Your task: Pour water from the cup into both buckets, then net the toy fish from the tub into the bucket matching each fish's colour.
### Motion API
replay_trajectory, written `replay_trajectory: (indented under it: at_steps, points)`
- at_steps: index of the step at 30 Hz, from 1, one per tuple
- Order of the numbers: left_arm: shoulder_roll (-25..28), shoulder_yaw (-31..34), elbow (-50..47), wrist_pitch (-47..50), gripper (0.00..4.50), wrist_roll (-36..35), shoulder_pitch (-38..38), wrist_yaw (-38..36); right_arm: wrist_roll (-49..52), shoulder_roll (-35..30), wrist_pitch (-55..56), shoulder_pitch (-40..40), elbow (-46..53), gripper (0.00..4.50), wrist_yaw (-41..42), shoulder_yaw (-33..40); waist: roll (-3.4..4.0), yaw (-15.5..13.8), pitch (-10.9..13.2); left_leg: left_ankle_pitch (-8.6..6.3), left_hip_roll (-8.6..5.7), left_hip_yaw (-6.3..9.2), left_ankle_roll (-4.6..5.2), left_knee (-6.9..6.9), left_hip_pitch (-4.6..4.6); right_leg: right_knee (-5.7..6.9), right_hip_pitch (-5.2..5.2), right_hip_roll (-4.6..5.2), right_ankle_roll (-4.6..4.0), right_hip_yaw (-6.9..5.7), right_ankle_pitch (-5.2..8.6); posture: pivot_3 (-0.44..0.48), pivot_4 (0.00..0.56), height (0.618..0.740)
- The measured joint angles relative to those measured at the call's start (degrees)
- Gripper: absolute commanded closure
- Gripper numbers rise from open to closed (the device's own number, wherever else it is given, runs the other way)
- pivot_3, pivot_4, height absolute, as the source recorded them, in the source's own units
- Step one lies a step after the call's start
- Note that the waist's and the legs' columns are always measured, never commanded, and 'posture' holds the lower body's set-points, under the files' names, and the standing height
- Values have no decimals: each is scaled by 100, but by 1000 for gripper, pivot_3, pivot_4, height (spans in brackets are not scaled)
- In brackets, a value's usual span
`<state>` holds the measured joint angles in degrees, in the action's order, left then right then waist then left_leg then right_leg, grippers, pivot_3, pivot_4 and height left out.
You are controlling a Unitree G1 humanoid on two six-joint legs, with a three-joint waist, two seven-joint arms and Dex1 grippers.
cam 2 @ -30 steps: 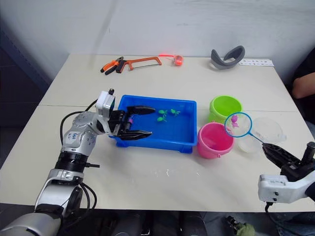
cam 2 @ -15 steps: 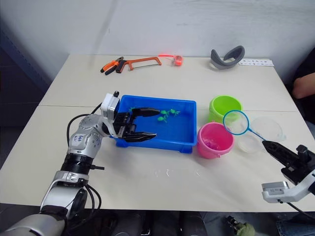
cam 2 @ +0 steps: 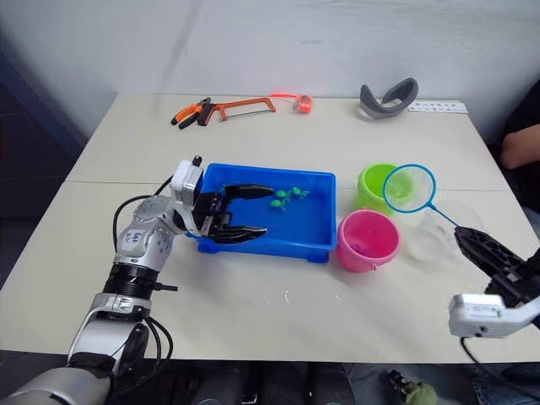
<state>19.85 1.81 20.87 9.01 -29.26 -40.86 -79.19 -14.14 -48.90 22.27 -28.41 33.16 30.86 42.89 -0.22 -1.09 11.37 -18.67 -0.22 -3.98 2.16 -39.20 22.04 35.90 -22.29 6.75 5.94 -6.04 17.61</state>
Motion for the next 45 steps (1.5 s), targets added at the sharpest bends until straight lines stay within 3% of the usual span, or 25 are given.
replay_trajectory:
  at_steps: [7, 17, 30, 34, 45]
  points:
    - [600, 331, -629, 305, 87, -67, 496, 372, 1803, -67, -2327, 2197, 778, 4500, 313, -1864, -1, 72, 0, 0, 2, 20, -2, -1, -1, -2, 5, 3, -5, -10, 1, 0, 150, 740]
    - [1220, 1027, -1745, 695, 87, -298, 1574, 1080, 1919, 243, -2984, 4013, -194, 4500, 693, -3759, -1, -13, 0, 1, -6, 20, 1, -7, 11, -3, 0, 9, -4, -10, 1, 0, 150, 740]
    - [1480, 1866, -2117, 700, 87, -464, 2659, 1801, 1791, 674, -2830, 5417, -1407, 4500, 1756, -5344, -1, 36, 0, 0, -4, 19, -2, -5, 14, 0, -8, 12, -4, -11, 1, 0, 150, 740]
    - [1511, 1978, -2128, 694, 87, -485, 2751, 1927, 1690, 1163, -3008, 5845, -1665, 4500, 1711, -5607, -1, 60, 0, -1, -3, 19, -3, -5, 14, 2, -10, 12, -4, -11, 1, 0, 150, 740]
    - [1755, 2185, -2013, 591, 87, -498, 2839, 1962, 1091, 1400, -3221, 6226, -2057, 4500, 1983, -6315, -3, 134, -1, -2, -3, 17, -5, -1, 15, 2, -16, 11, -5, -11, 1, 0, 150, 740]
